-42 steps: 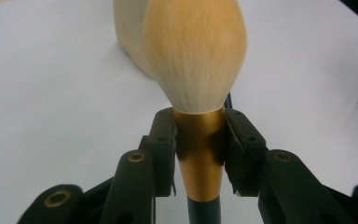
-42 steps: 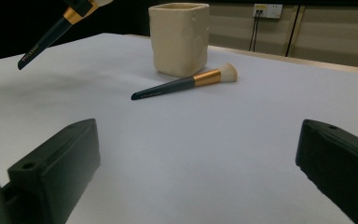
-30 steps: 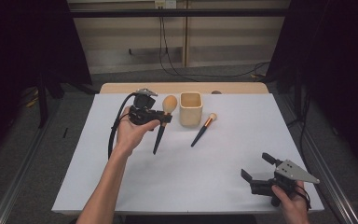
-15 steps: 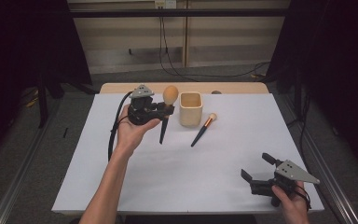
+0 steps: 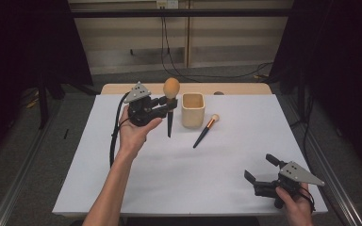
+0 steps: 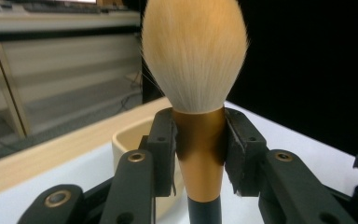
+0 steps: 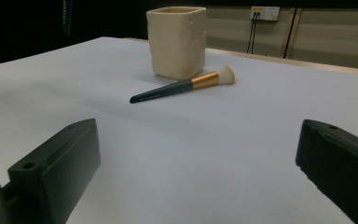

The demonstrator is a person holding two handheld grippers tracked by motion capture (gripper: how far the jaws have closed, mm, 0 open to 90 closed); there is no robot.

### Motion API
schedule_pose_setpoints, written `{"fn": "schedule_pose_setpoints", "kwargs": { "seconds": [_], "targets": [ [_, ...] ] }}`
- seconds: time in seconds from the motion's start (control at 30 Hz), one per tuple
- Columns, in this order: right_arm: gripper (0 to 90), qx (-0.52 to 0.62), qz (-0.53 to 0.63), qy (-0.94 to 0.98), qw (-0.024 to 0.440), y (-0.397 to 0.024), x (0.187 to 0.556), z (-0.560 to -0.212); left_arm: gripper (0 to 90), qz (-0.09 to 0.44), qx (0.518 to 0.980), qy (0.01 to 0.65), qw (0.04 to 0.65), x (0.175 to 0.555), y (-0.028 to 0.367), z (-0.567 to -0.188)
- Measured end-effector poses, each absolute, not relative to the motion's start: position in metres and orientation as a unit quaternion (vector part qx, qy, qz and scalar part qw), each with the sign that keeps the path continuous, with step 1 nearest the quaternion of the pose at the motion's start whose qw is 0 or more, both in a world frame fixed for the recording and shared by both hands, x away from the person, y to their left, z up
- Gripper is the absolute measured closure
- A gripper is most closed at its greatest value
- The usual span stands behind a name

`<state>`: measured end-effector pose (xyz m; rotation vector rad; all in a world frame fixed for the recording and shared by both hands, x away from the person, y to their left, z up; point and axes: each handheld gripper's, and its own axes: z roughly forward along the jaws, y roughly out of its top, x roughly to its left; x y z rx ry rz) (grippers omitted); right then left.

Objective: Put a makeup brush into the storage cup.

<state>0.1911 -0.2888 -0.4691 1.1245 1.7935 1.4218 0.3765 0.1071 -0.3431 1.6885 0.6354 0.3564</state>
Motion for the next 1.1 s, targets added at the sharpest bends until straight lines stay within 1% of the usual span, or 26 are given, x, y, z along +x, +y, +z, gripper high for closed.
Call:
{"fn": "schedule_pose_setpoints", "kwargs": {
  "seconds": [0.23,0.43,0.67,1.1],
  "targets": [
    [0.0,0.422,0.538,0.671,0.288,-0.289,0.190,-0.469,66.5,0.156,0.715,0.274,0.624,0.380,0.104,-0.338],
    [0.0,0.422,0.541,0.667,0.289,-0.289,0.189,-0.468,66.5,0.168,0.715,0.265,0.624,0.384,0.097,-0.328],
    [0.0,0.419,0.543,0.667,0.291,-0.289,0.189,-0.468,66.5,0.167,0.707,0.261,0.636,0.389,0.090,-0.318],
    [0.0,0.418,0.545,0.664,0.294,-0.292,0.189,-0.468,66.5,0.172,0.704,0.265,0.637,0.406,0.083,-0.305]
  ]
}}
